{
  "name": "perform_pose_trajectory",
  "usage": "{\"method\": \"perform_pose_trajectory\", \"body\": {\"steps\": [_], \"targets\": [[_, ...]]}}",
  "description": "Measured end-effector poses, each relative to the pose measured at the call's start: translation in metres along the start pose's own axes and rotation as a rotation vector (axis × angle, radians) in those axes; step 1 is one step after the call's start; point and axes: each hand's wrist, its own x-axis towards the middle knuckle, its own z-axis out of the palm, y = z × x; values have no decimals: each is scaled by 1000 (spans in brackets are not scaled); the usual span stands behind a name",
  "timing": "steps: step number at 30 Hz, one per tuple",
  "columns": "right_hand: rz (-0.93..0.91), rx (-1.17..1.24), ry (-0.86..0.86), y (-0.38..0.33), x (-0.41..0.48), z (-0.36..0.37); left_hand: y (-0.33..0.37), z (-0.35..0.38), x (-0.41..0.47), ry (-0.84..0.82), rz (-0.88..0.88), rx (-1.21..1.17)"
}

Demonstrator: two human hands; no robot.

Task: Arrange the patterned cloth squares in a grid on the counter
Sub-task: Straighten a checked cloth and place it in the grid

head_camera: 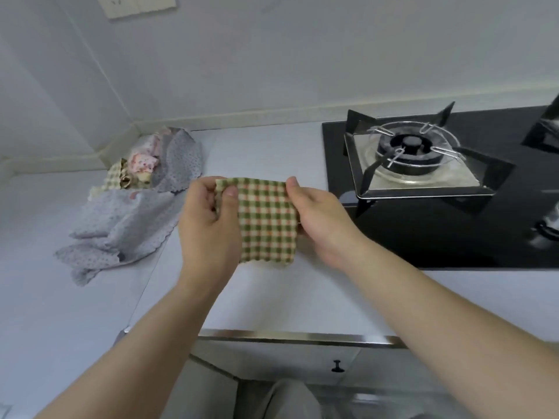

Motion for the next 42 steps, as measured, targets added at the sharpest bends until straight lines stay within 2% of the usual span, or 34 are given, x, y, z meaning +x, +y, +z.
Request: {"method": "perform_pose_trajectory", "body": {"steps": [6,12,15,20,27,32,42], "targets": [[-133,-298,320,-57,-27,-8,59,22,1,0,-101,99],[-52,-325,568,-109,-86,-60,152,50,-7,-250,-113,169],[-27,-341,687,-135,-121,-105,195,80,-24,-371,-142,142],[-5,-321,865,-164,-176,-200,266,152,-81,-541,-62,68],[26,-293,1045,-189,-263,-330,342,250,-173,-708,-139,-58],[78,-305,1145,-192,-309,-411,380,311,-234,-807,-130,-89],[180,-260,1273,-171,-331,-536,414,431,-296,-994,-172,-94]]}}
